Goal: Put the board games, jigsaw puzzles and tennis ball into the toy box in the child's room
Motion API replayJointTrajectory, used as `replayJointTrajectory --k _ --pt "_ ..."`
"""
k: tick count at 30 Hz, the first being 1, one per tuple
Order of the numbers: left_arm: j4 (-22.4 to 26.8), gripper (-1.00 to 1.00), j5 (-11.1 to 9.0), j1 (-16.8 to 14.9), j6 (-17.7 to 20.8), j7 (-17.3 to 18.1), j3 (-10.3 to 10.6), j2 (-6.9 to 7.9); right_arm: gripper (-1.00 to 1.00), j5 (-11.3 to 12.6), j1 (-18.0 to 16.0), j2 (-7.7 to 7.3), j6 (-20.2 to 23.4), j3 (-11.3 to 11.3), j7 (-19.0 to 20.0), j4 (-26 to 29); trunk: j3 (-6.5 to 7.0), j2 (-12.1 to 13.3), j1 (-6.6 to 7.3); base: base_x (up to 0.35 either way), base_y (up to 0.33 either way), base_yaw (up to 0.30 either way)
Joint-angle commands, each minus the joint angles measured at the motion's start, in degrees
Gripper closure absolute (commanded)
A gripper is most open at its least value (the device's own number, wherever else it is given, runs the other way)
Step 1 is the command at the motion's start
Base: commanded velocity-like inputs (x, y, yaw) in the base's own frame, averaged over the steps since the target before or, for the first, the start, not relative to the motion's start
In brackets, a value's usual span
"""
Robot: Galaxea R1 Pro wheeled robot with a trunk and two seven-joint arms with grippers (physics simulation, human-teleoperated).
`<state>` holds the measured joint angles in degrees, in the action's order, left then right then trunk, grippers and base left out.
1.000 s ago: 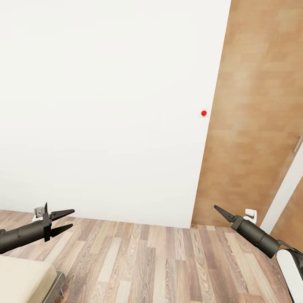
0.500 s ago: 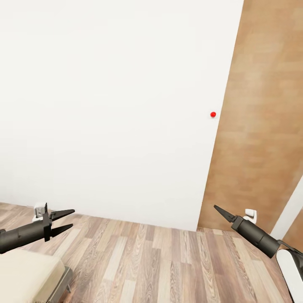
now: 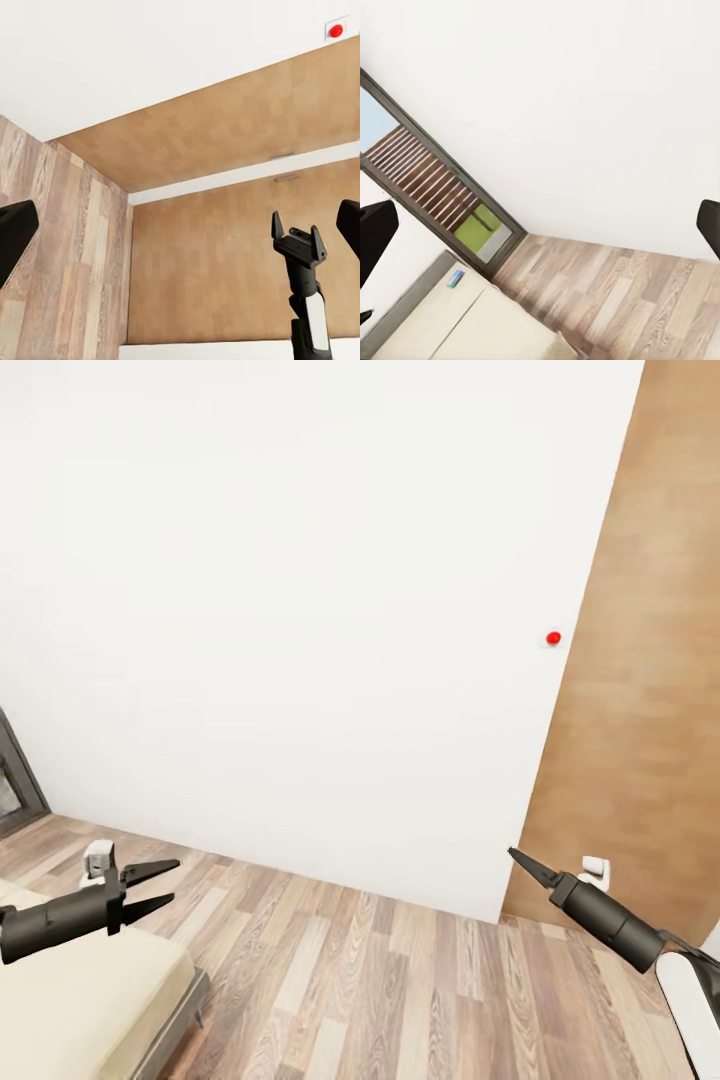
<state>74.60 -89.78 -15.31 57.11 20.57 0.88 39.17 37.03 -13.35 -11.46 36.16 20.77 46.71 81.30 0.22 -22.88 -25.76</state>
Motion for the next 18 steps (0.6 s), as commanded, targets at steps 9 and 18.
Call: replayJointTrajectory --k 9,18 --pt "-0.07 -1.00 2.21 -0.07 0.09 0.48 0.04 -0.63 -1.00 0.25 0.00 0.02 0.40 0.06 -0.39 -0.07 0.38 -0.04 -0.02 -0.012 0.000 0.256" --pt "-0.03 -1.00 2.48 -0.07 0.09 0.47 0.01 -0.96 -1.00 0.39 0.00 -0.01 0.41 0.06 -2.30 -0.04 0.77 -0.04 -0.02 -0.006 0.000 0.258"
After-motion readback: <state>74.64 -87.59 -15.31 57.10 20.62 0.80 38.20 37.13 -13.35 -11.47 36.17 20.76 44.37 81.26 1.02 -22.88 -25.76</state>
